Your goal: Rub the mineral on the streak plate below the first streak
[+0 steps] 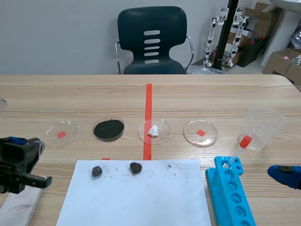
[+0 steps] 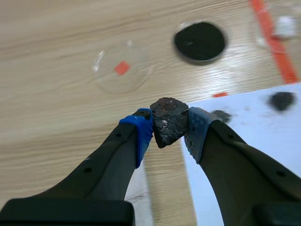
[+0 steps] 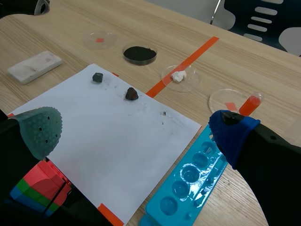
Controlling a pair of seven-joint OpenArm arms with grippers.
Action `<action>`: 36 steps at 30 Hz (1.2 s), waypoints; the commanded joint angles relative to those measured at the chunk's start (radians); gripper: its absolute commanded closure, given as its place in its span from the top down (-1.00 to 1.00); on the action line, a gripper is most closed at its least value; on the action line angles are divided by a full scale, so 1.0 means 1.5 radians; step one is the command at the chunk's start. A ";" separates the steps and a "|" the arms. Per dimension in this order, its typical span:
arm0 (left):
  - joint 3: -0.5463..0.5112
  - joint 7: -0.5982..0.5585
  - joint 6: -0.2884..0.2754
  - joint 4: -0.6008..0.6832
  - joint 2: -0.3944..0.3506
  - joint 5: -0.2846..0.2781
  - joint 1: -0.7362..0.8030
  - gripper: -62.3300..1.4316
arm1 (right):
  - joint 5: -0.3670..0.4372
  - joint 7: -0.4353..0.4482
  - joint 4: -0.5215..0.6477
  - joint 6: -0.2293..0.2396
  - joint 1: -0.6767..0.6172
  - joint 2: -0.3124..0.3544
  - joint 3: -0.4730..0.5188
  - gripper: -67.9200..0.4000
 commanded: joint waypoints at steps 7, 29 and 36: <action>-0.028 -0.210 -0.108 0.068 0.048 0.006 0.122 -0.55 | 0.010 0.010 0.006 0.001 0.001 0.000 0.001 1.00; -0.027 -0.355 -0.171 0.069 0.068 0.158 0.196 -0.55 | 0.010 0.010 0.006 0.001 0.001 0.000 0.001 1.00; -0.027 -0.355 -0.171 0.069 0.068 0.158 0.195 -0.55 | 0.010 0.010 0.006 0.001 0.001 0.000 0.001 1.00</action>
